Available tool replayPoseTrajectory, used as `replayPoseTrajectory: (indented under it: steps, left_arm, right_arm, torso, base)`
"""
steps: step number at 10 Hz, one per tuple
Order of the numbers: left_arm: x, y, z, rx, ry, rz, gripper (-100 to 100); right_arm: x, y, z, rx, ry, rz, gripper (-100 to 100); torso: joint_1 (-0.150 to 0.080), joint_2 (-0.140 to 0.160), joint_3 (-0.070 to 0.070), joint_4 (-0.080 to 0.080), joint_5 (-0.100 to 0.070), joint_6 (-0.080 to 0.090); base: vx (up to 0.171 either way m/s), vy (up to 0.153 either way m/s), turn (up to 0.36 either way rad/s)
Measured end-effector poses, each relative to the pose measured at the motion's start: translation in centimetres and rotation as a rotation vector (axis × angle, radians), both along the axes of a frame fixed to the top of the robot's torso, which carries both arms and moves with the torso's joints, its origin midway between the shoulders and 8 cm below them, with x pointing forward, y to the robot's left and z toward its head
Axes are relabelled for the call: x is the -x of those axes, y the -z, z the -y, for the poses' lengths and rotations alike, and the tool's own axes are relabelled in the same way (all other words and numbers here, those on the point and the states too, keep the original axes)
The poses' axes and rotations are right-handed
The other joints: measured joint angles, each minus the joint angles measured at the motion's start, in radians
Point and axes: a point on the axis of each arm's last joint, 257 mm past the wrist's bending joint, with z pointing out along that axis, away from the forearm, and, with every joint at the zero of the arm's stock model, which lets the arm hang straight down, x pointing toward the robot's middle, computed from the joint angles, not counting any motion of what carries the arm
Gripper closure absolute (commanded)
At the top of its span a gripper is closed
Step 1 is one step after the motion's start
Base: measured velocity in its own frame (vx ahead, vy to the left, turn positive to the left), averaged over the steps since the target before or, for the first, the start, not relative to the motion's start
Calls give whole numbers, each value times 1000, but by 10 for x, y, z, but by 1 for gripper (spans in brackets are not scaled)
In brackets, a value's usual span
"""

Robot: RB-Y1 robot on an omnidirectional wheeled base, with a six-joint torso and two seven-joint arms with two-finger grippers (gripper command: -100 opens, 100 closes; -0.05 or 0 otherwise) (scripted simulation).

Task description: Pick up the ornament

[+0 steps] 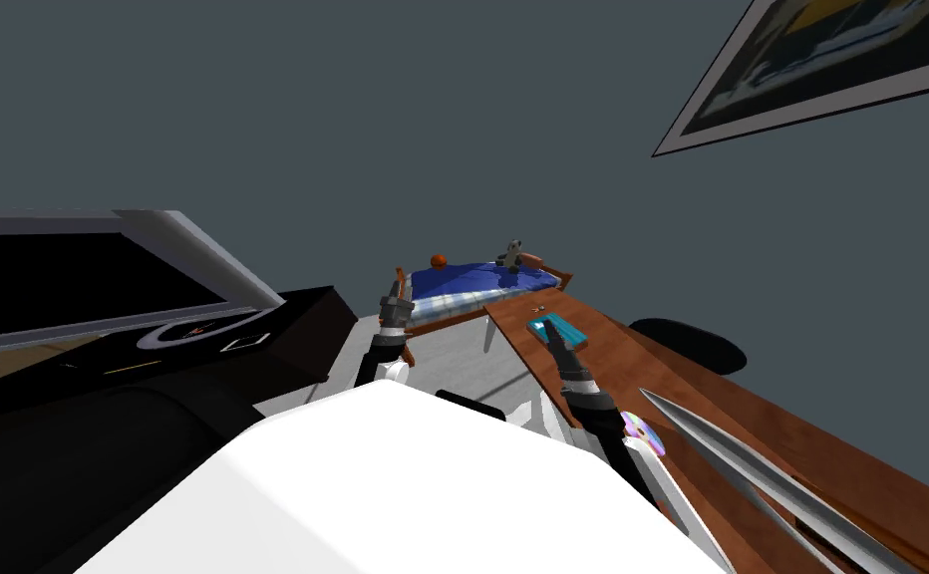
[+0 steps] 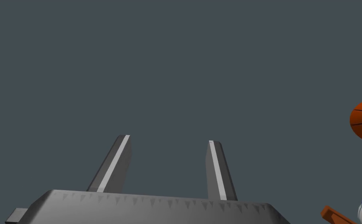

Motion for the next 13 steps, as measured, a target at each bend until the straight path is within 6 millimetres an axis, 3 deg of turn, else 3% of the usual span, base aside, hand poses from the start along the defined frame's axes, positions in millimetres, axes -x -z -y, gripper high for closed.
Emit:
replayPoseTrajectory:
  steps: [2,8,11,13]
  left_arm:
    - [0,0,0,0,0,0,0]
    - [0,0,0,0,0,0,0]
    - [0,0,0,0,0,0,0]
    - [0,0,0,0,0,0,0]
  right_arm:
    - [-1,38,-5,141,-14,-50,-100]
    - [5,115,2,421,-64,-160,-100]
    - [11,156,9,543,-100,-213,-100]
    - [28,198,15,659,-148,-266,-100]
  torso:
    - [0,0,0,0,0,0]
    - [-1,-1,-1,0,0,1]
    - [-1,-2,-1,0,0,0]
    - [-2,-3,-2,-1,0,0]
  base:
    - [-13,14,162]
    - [0,8,151]
    - [12,1,175]
    - [24,-8,178]
